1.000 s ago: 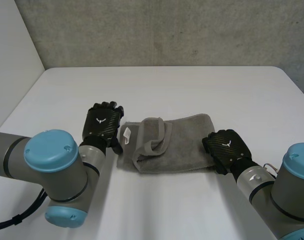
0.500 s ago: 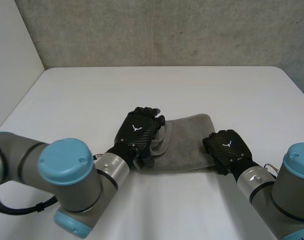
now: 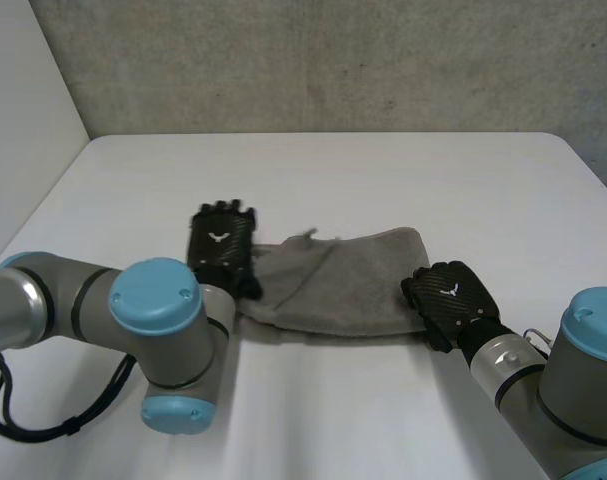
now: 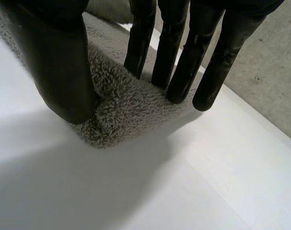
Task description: Fold the towel.
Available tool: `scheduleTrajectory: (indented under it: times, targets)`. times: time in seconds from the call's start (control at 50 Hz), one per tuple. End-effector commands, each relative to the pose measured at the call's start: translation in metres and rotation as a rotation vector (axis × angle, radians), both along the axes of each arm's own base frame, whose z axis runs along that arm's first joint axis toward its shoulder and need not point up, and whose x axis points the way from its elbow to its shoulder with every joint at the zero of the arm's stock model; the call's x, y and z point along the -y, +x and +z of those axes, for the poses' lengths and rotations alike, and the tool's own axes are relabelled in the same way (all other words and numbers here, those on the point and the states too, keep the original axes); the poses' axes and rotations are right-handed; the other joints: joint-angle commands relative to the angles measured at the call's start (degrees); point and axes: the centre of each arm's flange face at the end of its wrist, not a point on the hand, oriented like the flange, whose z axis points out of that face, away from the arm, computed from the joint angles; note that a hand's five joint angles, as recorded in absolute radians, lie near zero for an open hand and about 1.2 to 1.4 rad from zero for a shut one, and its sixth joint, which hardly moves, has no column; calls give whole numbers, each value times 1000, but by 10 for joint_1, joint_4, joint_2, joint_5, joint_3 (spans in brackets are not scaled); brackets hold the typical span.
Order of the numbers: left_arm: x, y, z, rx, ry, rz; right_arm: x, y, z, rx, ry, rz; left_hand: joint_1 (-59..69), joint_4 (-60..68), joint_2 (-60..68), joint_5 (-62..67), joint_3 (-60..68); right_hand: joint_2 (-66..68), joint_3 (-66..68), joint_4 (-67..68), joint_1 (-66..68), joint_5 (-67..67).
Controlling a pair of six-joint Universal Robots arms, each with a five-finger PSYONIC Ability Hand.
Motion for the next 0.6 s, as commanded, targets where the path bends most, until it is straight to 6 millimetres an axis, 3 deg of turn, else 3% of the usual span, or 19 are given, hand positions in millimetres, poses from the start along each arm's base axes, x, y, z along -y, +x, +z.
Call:
scheduleTrajectory:
  times: [0.02,0.26,0.34,0.38,0.4,0.42,0.6]
  targets:
    - [5,24,-3,24,26,113,-1,0,0,1,2,4,-27,-33,-28,-19,-30,0,-1,-1,-1,3]
    - [-19,23,10,17,30,36,1,1,-5,-9,2,8,-29,-34,-30,-21,-32,13,12,12,13,16]
    - [-19,23,12,14,26,35,2,0,-7,-26,-4,7,-31,-36,-31,-23,-34,85,85,85,85,88]
    - [-19,23,13,12,24,35,4,-3,-7,-41,-11,-3,-32,-38,-33,-24,-35,229,228,229,229,232]
    - [-18,23,14,10,20,37,4,-3,-7,-41,-11,-3,-34,-39,-35,-26,-37,230,229,229,230,233]
    - [-17,25,17,6,15,43,5,-4,-7,-51,-10,-5,-34,-39,-35,-26,-37,342,341,341,341,345]
    - [-9,37,45,-32,-39,80,-5,-22,-7,-191,10,-9,-39,-44,-40,-31,-42,359,358,358,359,362]
